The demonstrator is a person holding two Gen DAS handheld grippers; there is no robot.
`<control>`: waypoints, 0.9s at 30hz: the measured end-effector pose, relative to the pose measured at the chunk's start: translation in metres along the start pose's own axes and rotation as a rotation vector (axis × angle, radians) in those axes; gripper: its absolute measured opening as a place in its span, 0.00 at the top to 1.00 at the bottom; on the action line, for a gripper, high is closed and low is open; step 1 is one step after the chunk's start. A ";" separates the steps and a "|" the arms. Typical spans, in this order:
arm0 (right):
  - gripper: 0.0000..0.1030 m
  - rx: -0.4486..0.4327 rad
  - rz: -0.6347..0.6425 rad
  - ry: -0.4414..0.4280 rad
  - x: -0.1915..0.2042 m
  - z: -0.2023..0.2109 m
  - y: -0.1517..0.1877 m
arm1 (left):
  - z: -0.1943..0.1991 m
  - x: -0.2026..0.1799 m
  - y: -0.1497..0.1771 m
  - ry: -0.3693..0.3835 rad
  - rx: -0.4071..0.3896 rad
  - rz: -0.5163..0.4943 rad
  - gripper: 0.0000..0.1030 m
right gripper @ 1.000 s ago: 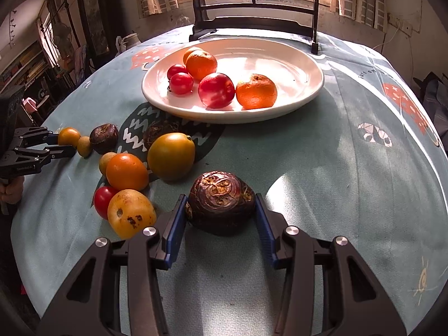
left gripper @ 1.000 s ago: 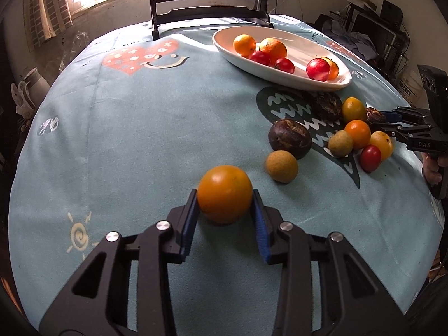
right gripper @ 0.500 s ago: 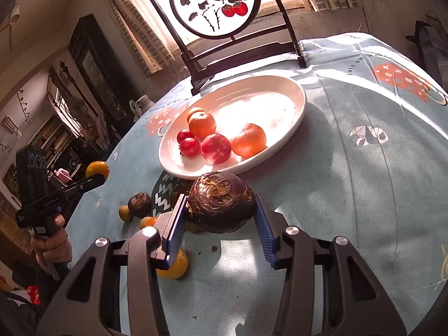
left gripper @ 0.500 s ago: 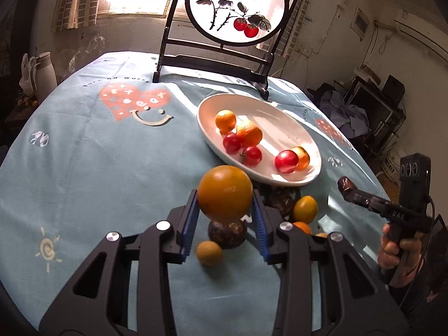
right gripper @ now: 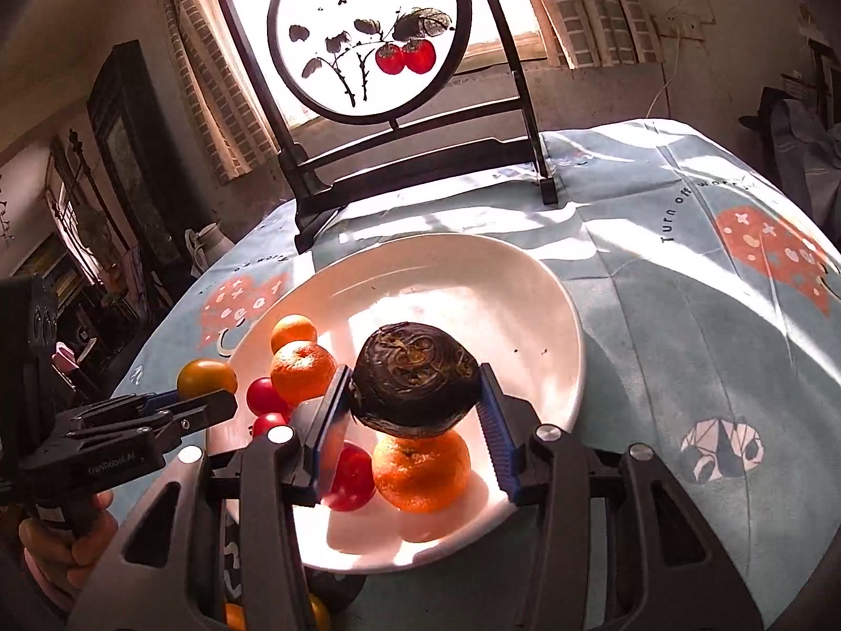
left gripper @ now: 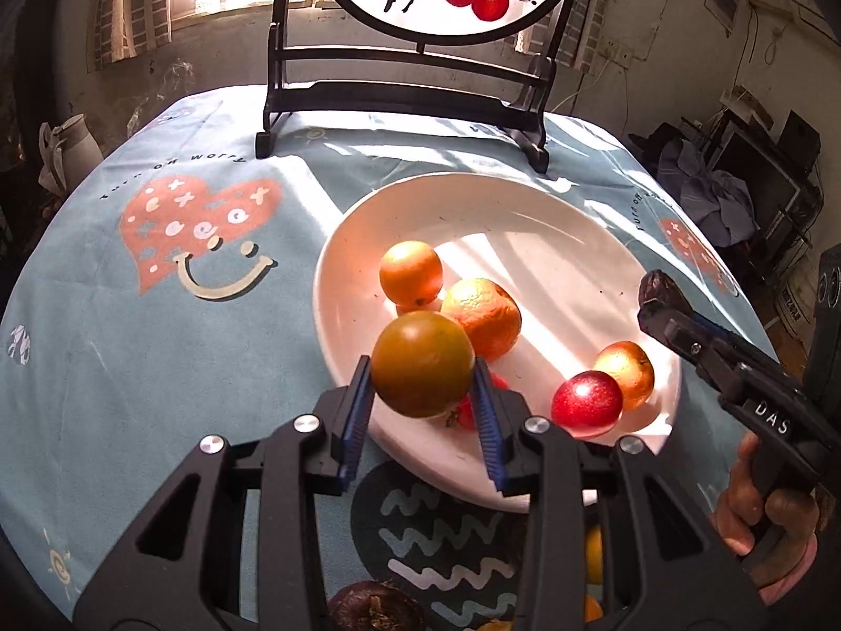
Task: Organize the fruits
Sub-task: 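Carry the brown fruit and orange onto the white plate and open both grippers, then grasp the spotted yellow fruit with the right gripper while the left grasps a brownish-yellow round fruit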
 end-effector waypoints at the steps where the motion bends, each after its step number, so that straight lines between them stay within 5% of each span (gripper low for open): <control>1: 0.52 -0.001 0.010 0.012 0.000 -0.003 -0.001 | -0.003 0.002 -0.001 -0.007 0.000 0.000 0.63; 2: 0.50 -0.001 0.017 0.021 -0.001 -0.005 -0.002 | -0.004 0.004 -0.002 -0.022 -0.001 -0.003 0.63; 3: 0.50 0.002 0.021 0.024 -0.001 -0.005 -0.002 | -0.004 0.005 -0.003 -0.035 -0.003 -0.006 0.52; 4: 0.49 0.008 0.022 0.021 0.000 -0.004 0.000 | 0.000 0.008 -0.004 -0.053 -0.017 -0.003 0.28; 9: 0.48 0.013 0.047 -0.008 0.014 0.020 0.007 | 0.049 0.031 -0.013 -0.092 -0.124 0.053 0.06; 14: 0.38 0.036 0.128 -0.073 0.049 0.047 0.035 | 0.091 0.060 -0.008 -0.188 -0.200 0.094 0.02; 22: 0.38 0.186 0.198 -0.154 0.079 0.070 0.104 | 0.080 0.087 0.026 -0.159 -0.057 0.128 0.02; 27: 0.42 0.225 0.165 -0.157 0.077 0.081 0.127 | 0.085 0.089 0.035 -0.150 -0.053 0.096 0.02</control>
Point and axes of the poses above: each gripper's, at about its wrist camera, not at the fingertips, and z roughly against the way its jaws point, x to its left, y to its underside, the point moved 7 cm from there along -z, roughly the way its jaws point, and after that the axes turned 3 degrees about -y, right-handed, at the moved point
